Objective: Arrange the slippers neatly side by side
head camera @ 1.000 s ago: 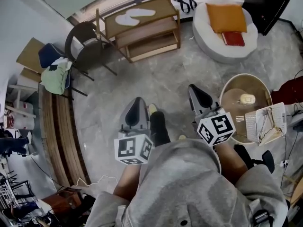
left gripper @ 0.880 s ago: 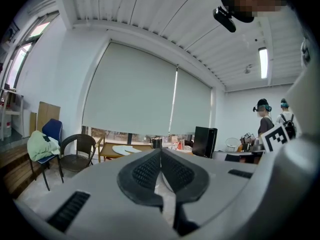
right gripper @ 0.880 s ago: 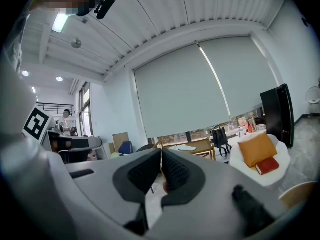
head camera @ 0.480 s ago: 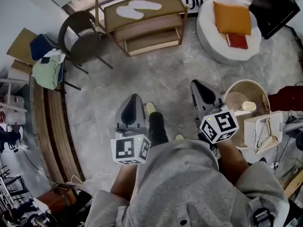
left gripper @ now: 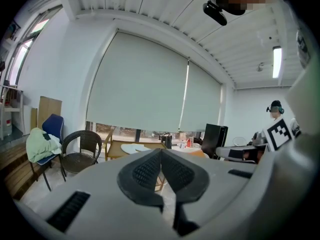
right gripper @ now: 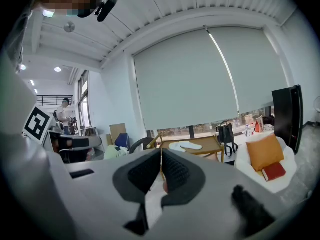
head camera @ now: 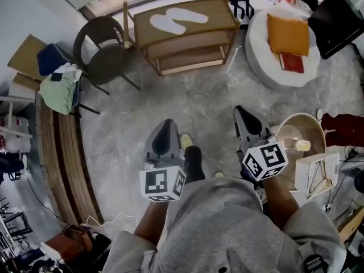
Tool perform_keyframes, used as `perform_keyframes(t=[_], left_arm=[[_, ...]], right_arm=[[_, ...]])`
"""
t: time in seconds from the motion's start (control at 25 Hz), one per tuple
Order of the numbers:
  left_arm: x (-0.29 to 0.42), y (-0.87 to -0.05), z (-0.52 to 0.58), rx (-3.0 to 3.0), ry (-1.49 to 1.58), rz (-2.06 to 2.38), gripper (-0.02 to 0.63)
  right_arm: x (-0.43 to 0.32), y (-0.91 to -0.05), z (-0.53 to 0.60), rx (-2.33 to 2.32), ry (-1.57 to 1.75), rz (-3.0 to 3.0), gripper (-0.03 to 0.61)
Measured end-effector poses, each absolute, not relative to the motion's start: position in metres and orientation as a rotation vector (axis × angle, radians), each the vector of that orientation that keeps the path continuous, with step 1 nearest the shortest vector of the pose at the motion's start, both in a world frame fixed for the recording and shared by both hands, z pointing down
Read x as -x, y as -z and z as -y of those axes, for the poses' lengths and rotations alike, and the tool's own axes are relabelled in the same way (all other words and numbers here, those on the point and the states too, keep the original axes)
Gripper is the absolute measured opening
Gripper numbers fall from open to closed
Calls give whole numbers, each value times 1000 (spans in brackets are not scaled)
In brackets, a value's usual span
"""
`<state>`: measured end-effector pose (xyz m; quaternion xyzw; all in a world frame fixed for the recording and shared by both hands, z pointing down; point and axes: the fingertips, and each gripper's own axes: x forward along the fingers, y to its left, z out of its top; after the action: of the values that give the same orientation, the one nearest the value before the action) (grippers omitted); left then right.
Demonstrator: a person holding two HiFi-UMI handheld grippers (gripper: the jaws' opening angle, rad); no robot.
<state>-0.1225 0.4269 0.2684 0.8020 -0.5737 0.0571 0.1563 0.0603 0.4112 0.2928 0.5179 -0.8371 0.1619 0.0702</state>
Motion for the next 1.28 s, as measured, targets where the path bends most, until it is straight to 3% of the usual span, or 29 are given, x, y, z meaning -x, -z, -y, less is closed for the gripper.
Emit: perform_keyframes(t=[0.72, 1.28], left_arm=[[209, -274, -310, -2296, -169, 1586, 15], [234, -270, -266, -2297, -102, 1575, 15]], right_arm=[[29, -279, -295, -1615, -445, 2472, 25], [61, -274, -256, -1628, -410, 2469, 25]])
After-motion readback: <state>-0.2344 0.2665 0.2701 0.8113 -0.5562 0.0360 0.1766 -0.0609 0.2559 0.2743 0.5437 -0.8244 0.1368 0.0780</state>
